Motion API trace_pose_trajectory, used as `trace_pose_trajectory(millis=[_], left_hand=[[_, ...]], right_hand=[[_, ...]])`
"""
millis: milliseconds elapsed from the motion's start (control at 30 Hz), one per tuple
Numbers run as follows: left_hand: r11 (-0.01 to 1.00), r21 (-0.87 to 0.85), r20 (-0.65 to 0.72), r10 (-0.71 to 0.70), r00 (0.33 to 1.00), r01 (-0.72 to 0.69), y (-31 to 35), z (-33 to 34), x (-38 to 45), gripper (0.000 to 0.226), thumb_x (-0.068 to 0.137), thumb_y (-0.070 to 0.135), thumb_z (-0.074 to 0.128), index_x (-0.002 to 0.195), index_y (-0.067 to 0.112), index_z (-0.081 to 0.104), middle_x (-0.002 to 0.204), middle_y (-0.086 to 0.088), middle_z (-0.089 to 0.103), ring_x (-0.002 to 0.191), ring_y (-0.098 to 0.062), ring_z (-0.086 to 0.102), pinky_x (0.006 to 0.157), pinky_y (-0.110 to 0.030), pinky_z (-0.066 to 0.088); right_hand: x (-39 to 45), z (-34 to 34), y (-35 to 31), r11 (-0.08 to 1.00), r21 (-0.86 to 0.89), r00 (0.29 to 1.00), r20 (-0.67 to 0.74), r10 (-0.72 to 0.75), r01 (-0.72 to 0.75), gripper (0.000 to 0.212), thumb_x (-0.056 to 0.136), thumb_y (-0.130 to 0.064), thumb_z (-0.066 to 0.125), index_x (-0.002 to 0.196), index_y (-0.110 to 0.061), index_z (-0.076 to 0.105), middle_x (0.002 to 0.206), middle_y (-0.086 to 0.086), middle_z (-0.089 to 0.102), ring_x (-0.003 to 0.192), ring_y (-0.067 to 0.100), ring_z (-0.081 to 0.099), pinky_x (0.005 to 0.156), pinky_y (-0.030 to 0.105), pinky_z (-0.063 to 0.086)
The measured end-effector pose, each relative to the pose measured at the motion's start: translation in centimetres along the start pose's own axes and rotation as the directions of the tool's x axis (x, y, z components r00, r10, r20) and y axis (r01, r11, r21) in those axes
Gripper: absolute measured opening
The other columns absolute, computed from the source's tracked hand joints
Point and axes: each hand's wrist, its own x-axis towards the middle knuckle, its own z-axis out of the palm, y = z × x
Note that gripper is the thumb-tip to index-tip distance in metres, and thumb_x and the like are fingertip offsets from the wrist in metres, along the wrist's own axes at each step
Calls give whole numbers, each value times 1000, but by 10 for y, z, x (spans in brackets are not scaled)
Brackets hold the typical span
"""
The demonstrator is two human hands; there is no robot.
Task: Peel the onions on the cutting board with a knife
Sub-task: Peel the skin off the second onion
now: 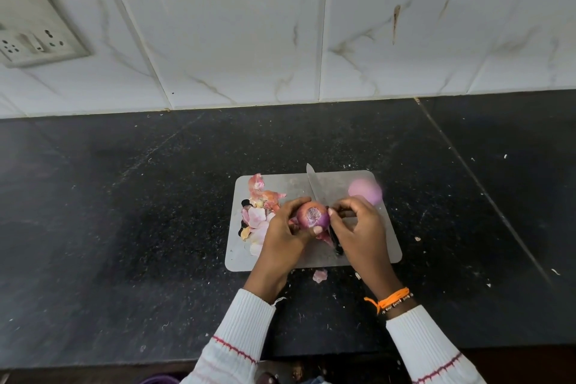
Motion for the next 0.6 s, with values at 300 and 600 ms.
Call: trace_pose_trajectory(millis=[300, 600], left_hand=[[850, -502, 103, -120, 987, 155, 3, -5, -1, 41, 88, -5, 53, 123, 16, 51, 124, -8, 53, 110, -30, 61, 86, -35, 55], [982, -183, -19, -41, 999, 37, 5, -5, -4, 47, 79, 1, 68, 121, 19, 56, 115, 6, 58, 103, -9, 60, 92, -33, 52]], right_hand=[[-8, 3, 19, 987, -155, 993, 109, 50, -33, 9, 77, -2, 69, 84, -7, 66, 83, 5, 64, 72, 10, 59, 63, 9, 44], [-3, -6, -3, 990, 127, 997, -29, 67, -62, 9, 83, -6, 63, 81, -14, 61, 76, -5, 62, 74, 7, 60, 64, 12, 48]])
